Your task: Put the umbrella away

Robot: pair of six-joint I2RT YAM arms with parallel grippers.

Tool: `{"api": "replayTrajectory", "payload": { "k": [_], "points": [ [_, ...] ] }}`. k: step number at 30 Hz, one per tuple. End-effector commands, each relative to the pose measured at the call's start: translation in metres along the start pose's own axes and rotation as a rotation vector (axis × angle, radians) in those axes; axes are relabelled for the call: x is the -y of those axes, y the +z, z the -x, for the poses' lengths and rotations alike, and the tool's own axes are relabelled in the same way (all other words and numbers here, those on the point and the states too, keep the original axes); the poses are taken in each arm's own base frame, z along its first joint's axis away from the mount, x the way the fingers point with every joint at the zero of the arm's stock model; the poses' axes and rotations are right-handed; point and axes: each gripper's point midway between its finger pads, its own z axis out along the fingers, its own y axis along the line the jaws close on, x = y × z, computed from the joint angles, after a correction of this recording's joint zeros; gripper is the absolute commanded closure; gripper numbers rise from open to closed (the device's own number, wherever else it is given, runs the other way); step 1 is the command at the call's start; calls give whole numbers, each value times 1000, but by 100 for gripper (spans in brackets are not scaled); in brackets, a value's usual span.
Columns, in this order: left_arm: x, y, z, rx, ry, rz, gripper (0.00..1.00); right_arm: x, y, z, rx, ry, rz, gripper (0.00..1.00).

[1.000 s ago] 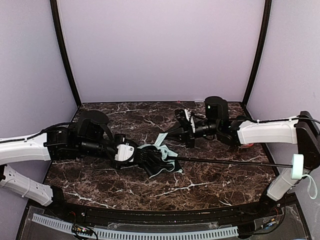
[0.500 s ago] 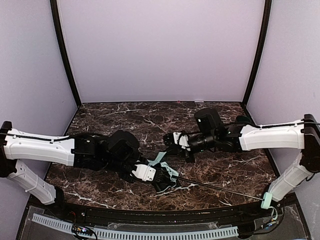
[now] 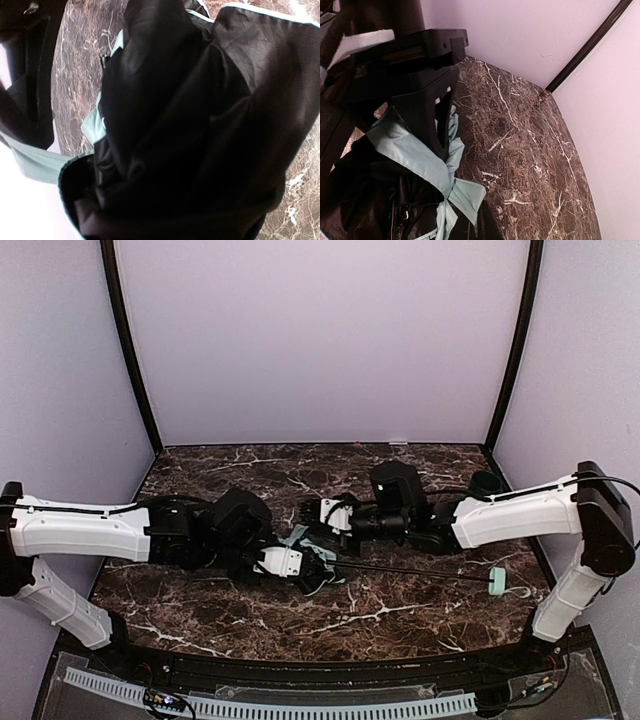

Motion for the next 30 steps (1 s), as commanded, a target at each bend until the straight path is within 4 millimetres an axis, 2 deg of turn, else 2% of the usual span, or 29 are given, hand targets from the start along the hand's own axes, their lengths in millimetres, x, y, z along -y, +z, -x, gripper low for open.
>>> {"api": "replayTrajectory", "payload": {
  "k": [1,4,6,10,12,13,15,18,20,22,25,27,30],
  "points": [
    [83,21,-66,-255,-17,-297,100,75,-24,102,303,-140,-285,100],
    [93,44,-55,-257,-110,-342,100,55,-20,79,277,-129,-237,100],
    [99,60,-49,-276,-161,-374,100,44,-27,69,268,-111,-228,100],
    [118,92,-43,-297,-178,-439,100,29,-22,29,190,-47,-234,100],
    [129,100,-41,-299,-174,-492,100,26,-22,18,169,-16,-241,100],
    [133,102,-39,-296,-177,-517,100,23,-15,6,141,4,-233,100],
    [143,101,-35,-284,-191,-582,100,22,-12,-6,113,35,-237,99],
    [153,95,-33,-272,-218,-655,100,29,-18,-18,80,84,-274,81],
    [159,92,-34,-273,-232,-695,100,41,-30,-25,63,129,-323,60],
    [165,91,-35,-276,-247,-722,100,49,-47,-28,69,179,-339,48],
    [170,91,-33,-271,-261,-751,100,45,-62,-33,50,227,-307,41],
    [172,92,-31,-262,-272,-767,100,32,-66,-35,27,240,-254,37],
    [173,92,-26,-237,-300,-803,100,5,-66,-27,48,305,-114,36]
  ]
}}
